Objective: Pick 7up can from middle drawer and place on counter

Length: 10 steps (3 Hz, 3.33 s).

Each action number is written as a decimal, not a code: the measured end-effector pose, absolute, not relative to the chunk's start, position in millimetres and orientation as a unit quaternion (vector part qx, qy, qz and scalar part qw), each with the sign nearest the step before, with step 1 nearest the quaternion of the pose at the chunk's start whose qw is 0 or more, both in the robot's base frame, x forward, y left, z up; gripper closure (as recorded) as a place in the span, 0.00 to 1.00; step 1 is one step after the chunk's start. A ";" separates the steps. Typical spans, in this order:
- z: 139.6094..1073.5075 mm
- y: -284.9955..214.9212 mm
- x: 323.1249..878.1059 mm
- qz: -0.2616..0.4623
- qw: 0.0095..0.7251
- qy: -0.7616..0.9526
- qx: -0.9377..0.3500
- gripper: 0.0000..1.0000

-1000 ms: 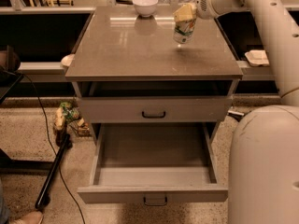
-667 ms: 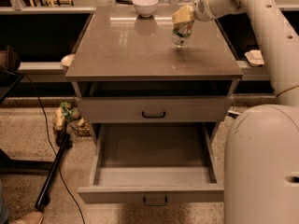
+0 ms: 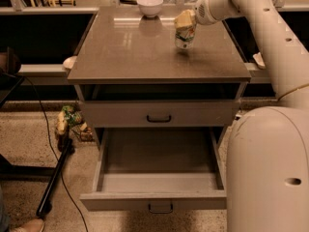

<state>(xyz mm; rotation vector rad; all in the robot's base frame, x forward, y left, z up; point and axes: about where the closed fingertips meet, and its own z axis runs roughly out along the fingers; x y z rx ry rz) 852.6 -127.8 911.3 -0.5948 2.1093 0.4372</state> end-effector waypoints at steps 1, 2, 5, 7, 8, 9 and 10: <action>905.7 -122.3 857.1 0.169 0.439 0.847 -0.246 1.00; 904.8 -121.4 857.5 0.168 0.439 0.847 -0.247 0.82; 900.4 -114.8 857.6 0.170 0.437 0.845 -0.257 0.13; 910.8 -115.8 855.1 0.165 0.449 0.838 -0.263 0.00; 939.7 -131.2 842.6 0.159 0.482 0.823 -0.254 0.00; 969.6 -149.6 821.2 0.159 0.536 0.798 -0.225 0.00; 986.1 -163.2 800.3 0.162 0.579 0.775 -0.195 0.00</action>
Offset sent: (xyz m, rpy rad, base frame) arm 0.0061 0.0080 -0.0080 -0.0355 -0.0223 0.0158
